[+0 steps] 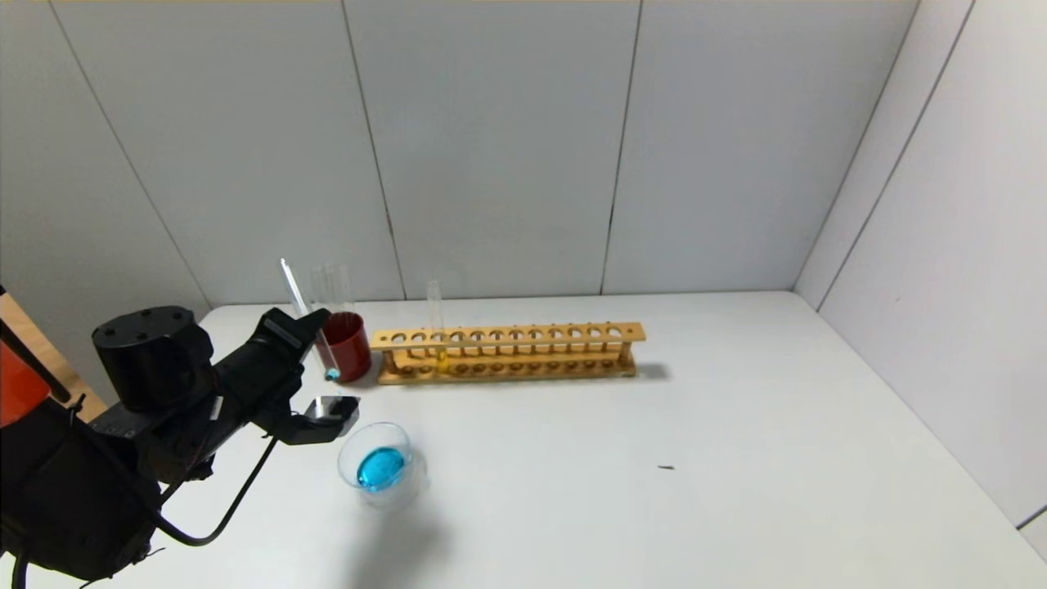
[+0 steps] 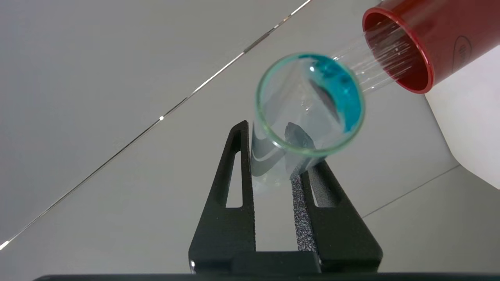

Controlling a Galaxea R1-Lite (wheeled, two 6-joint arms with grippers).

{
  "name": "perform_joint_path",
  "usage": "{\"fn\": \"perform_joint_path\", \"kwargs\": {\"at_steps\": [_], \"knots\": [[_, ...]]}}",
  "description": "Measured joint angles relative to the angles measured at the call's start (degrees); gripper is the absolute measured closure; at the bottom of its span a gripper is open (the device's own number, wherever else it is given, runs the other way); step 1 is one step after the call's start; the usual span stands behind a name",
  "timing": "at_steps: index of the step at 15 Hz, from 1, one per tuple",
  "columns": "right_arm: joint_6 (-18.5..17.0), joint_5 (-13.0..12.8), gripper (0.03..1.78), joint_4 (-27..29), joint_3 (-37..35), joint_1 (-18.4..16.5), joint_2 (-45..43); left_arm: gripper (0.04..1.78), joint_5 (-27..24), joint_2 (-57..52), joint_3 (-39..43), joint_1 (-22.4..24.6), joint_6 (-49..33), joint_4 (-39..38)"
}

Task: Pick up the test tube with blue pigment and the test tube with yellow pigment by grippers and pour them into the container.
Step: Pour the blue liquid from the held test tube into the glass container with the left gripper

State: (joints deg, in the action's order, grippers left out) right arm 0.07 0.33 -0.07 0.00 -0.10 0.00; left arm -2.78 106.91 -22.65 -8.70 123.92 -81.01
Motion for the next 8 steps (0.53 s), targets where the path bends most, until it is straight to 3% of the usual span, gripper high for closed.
{"fn": "perform_joint_path", "kwargs": {"at_steps": [8], "knots": [[0.0,0.0,0.06,0.0,0.0,0.0,0.0,1.5,1.6,0.2,-0.11,-0.09,-1.27,0.17]]}}
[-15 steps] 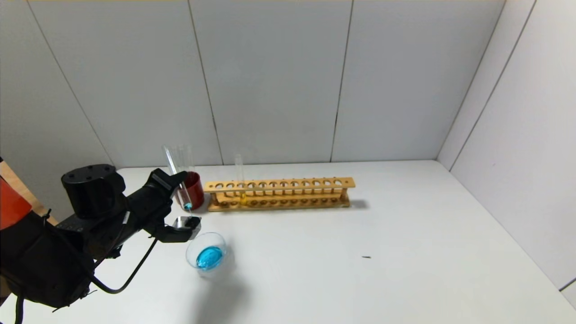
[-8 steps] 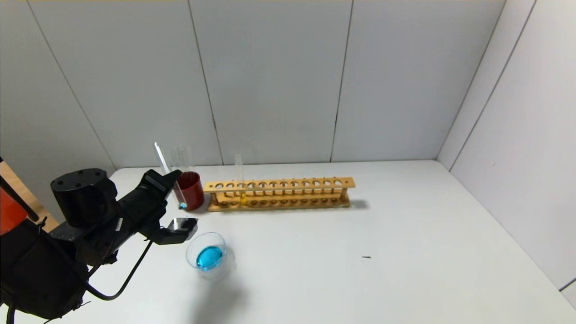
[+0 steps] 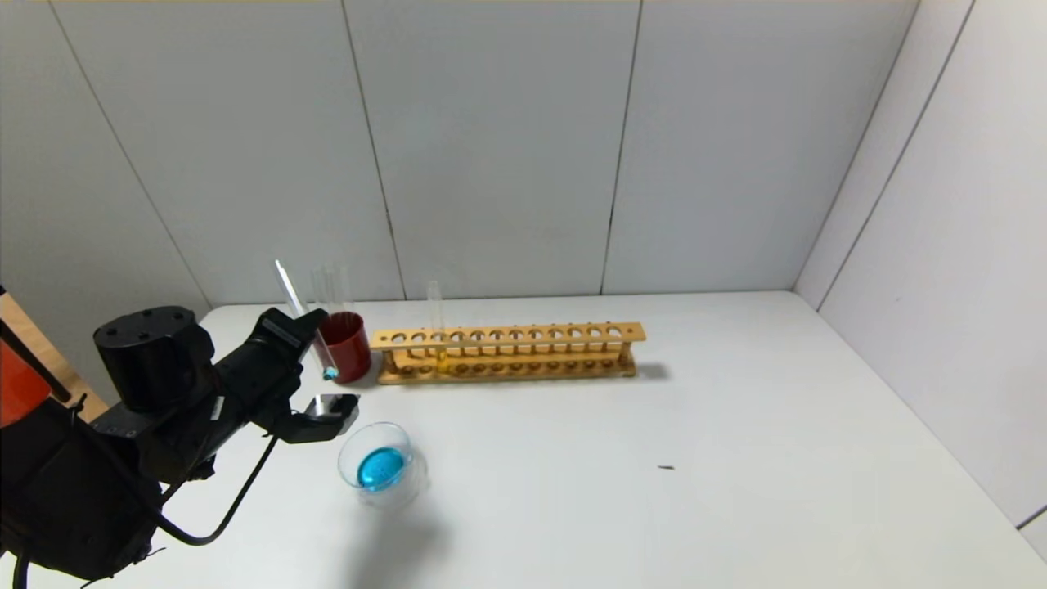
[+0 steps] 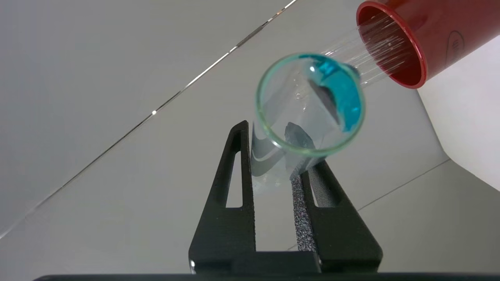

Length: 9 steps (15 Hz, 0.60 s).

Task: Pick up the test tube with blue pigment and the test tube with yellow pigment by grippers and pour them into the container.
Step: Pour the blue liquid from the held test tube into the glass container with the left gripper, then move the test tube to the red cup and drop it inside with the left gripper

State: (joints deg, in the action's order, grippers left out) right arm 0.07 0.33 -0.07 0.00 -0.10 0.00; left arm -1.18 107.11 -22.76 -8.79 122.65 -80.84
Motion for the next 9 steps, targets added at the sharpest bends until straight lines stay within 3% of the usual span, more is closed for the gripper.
{"fn": "perform_joint_path", "kwargs": {"at_steps": [4,9], "knots": [[0.0,-0.02,0.06,0.0,0.0,0.0,0.0,1.5,3.96,-0.27,-0.24,-1.12,-11.41,0.09],[0.0,0.0,0.06,0.0,0.0,0.0,0.0,1.5,19.11,-5.99,-4.28,-3.72,-31.04,6.22]]}}
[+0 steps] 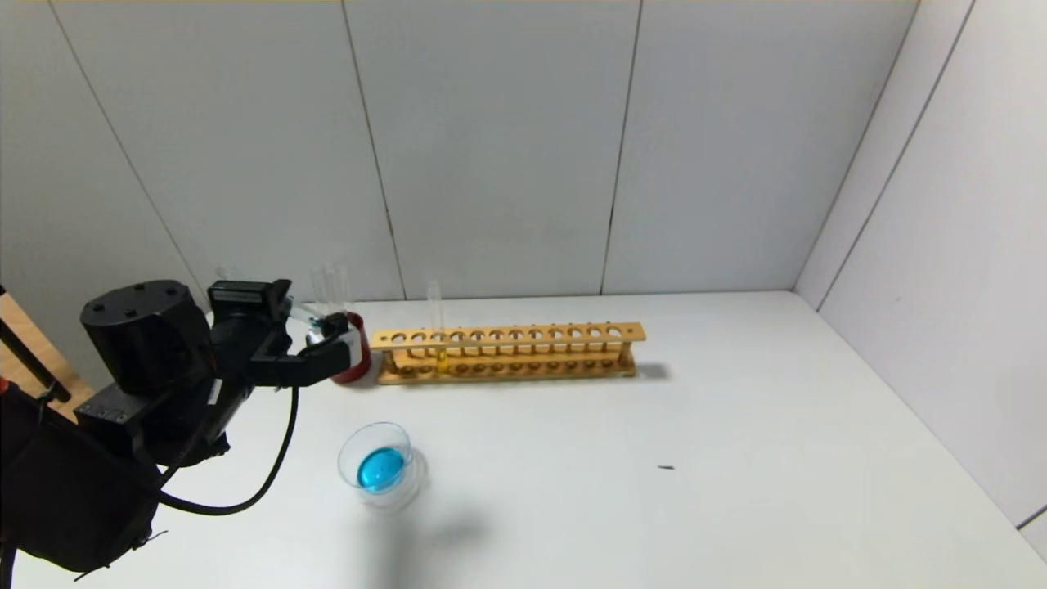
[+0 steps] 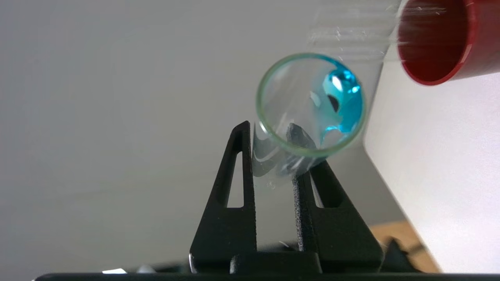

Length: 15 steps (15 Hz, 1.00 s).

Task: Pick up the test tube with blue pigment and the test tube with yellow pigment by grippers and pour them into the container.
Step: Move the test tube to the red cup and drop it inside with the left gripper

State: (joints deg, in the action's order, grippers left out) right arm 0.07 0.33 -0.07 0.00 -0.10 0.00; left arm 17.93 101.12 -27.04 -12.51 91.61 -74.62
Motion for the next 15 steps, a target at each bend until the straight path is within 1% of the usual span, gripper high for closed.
{"fn": "perform_joint_path", "kwargs": {"at_steps": [2,3,5,7,9,11,12,15], "knots": [[0.0,0.0,0.06,0.0,0.0,0.0,0.0,1.5,4.14,-3.13,-4.02,-0.39,-10.02,8.34],[0.0,0.0,0.06,0.0,0.0,0.0,0.0,1.5,5.63,-4.75,-7.16,-0.55,-16.34,13.9],[0.0,0.0,0.06,0.0,0.0,0.0,0.0,1.5,6.62,-7.66,-14.1,-1.21,-29.62,26.47],[0.0,-0.02,0.06,0.0,0.0,0.0,0.0,1.5,6.1,-9.75,-21.97,-2.38,-43.28,39.12],[0.0,0.0,0.06,0.02,0.0,0.0,0.0,1.5,3.23,-11.33,-29.35,-3.15,-57.3,51.69],[0.0,0.0,0.06,0.0,0.0,0.0,0.0,1.5,0.39,-12.59,-32.55,-3.28,-68.72,61.42],[0.0,-0.02,0.06,0.0,0.0,0.0,0.0,1.5,-0.11,-12.7,-33.27,-3.01,-72.57,63.21],[0.0,-0.02,0.06,0.0,0.0,0.0,0.0,1.5,-1.65,-11.87,-34.23,-1.44,-84.22,63.76]]}}
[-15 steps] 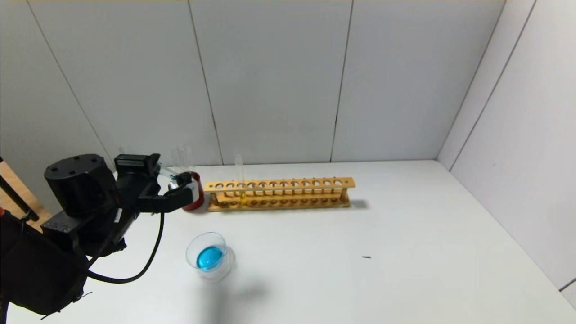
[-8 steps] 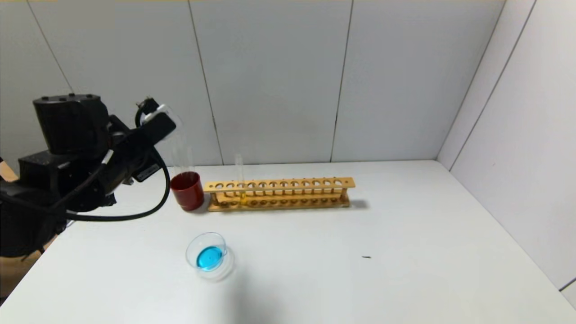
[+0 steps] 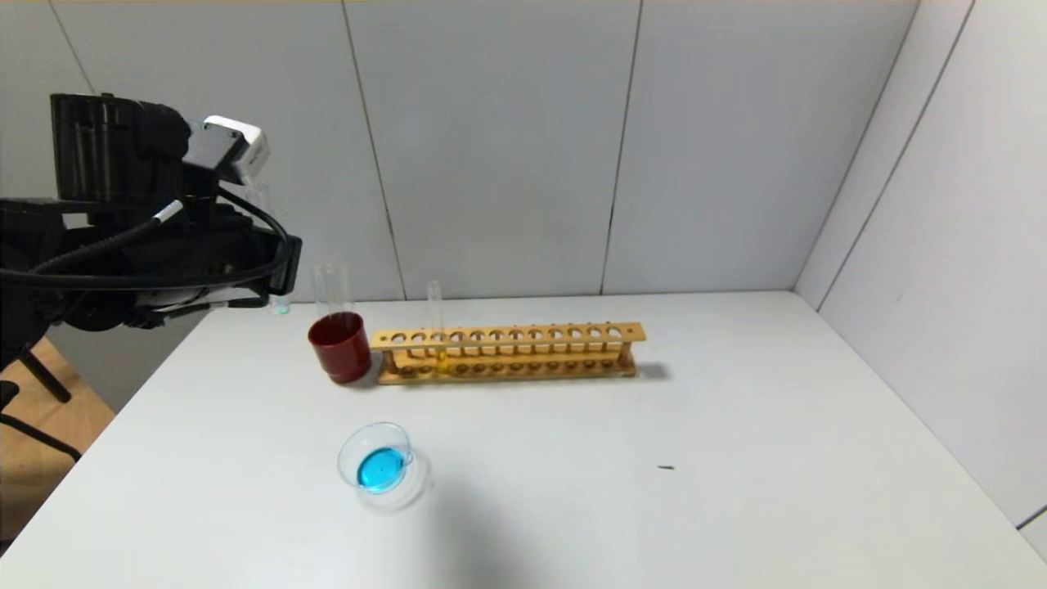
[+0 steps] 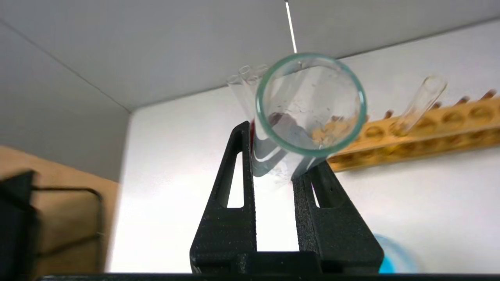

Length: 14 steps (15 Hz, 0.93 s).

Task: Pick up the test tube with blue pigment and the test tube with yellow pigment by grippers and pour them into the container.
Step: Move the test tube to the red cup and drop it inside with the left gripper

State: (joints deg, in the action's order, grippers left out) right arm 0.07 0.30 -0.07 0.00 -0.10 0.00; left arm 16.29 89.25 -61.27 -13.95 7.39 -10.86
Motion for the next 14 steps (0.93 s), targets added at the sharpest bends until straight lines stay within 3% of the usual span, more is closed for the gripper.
{"fn": "perform_joint_path", "kwargs": {"at_steps": [4,11,14], "knots": [[0.0,0.0,0.06,0.0,0.0,0.0,0.0,1.5,-7.47,1.68,0.37,4.83,-9.31,-0.02],[0.0,0.0,0.06,0.0,0.0,0.0,0.0,1.5,-8.69,10.28,-2.89,9.22,-14.93,-3.13],[0.0,0.0,0.06,0.0,0.0,0.0,0.0,1.5,-12.26,13.56,-3.52,9.9,-15.52,-5.1]]}}
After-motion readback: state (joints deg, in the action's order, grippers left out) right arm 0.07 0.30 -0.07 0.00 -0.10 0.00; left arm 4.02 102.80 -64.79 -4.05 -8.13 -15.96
